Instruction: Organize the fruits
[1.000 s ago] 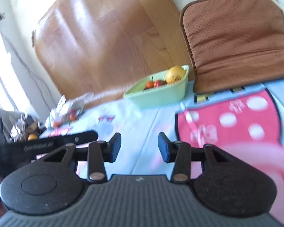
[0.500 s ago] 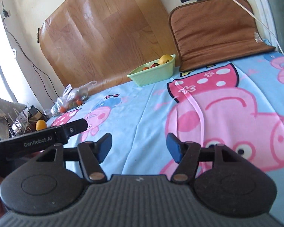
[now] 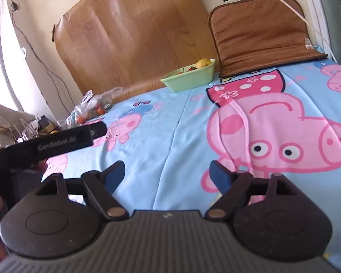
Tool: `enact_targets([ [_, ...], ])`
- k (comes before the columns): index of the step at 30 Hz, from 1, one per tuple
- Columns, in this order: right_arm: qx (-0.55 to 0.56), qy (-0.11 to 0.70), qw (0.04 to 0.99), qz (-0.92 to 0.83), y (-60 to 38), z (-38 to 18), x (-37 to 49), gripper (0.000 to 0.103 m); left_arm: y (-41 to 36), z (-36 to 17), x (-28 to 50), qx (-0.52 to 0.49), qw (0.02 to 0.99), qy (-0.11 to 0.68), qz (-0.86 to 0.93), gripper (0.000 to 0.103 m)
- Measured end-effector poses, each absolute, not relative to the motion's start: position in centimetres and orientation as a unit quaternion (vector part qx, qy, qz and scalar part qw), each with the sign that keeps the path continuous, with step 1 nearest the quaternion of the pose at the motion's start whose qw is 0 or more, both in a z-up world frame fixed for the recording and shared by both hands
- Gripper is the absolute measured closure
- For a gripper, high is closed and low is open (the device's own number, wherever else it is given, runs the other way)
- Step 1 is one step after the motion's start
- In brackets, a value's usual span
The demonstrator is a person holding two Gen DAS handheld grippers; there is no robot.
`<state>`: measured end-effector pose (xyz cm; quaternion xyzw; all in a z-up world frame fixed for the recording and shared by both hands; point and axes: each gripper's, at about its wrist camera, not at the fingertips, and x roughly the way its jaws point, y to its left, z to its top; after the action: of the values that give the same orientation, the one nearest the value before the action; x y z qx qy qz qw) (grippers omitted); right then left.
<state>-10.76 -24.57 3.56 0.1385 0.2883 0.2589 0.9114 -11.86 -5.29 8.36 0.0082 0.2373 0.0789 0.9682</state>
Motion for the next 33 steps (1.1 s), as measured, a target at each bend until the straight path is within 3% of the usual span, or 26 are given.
enact_targets([
  [33,0.135,0.299,0.91,0.254,-24.1,2.9,-10.8,0.02,-6.7,8.2,-12.4,0.06,0.963,0.216,0.15,0.0],
])
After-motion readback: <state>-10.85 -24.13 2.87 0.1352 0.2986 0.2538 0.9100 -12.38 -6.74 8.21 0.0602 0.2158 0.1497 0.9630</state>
